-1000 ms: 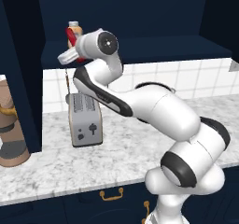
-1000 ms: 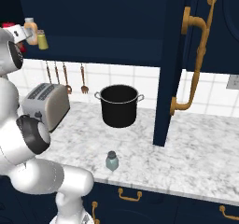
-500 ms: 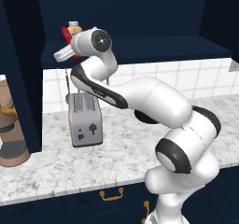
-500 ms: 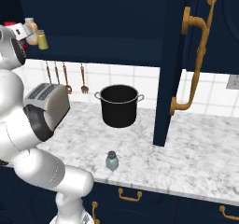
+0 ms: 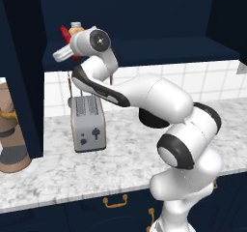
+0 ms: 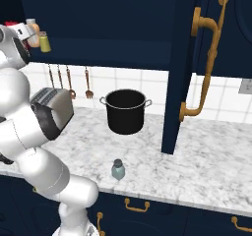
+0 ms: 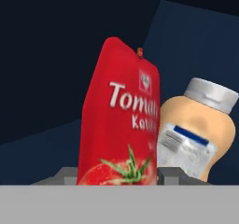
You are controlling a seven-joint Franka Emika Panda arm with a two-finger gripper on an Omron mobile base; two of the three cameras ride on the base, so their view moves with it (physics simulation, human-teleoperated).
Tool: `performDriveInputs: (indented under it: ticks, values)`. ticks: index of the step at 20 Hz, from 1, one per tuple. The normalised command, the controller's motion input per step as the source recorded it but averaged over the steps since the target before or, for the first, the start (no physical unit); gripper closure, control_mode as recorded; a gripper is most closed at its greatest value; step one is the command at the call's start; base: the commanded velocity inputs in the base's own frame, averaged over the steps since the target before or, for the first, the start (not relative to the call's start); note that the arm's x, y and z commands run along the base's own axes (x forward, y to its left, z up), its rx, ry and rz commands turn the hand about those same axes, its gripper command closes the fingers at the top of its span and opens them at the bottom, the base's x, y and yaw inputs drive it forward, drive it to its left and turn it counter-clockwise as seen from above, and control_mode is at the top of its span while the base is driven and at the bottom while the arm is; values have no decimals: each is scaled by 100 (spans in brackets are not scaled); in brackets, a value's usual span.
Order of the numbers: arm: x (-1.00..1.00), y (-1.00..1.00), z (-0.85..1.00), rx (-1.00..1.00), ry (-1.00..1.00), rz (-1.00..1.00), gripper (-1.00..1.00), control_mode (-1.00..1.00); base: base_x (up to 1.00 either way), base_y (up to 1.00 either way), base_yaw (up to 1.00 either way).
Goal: Put the shaker and condiment bottle from the counter next to their counterparts in the cabinet.
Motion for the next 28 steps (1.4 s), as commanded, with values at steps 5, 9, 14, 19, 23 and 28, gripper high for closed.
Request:
performDriveInputs:
  ticks: [5,9,14,19,23,28]
  values:
    - [28,4,0,0,-3,0,100,-100,0,0,0]
    - [14,9,0,0,-1,0,100,-100,0,0,0]
    - [2,9,0,0,-1,2,-100,-100,0,0,0]
    - [8,1,0,0,-2,4,-100,-100,0,0,0]
    - [16,0,0,0,-3,5,-100,-100,0,0,0]
    - [6,0,0,0,-6,6,-100,-100,0,0,0]
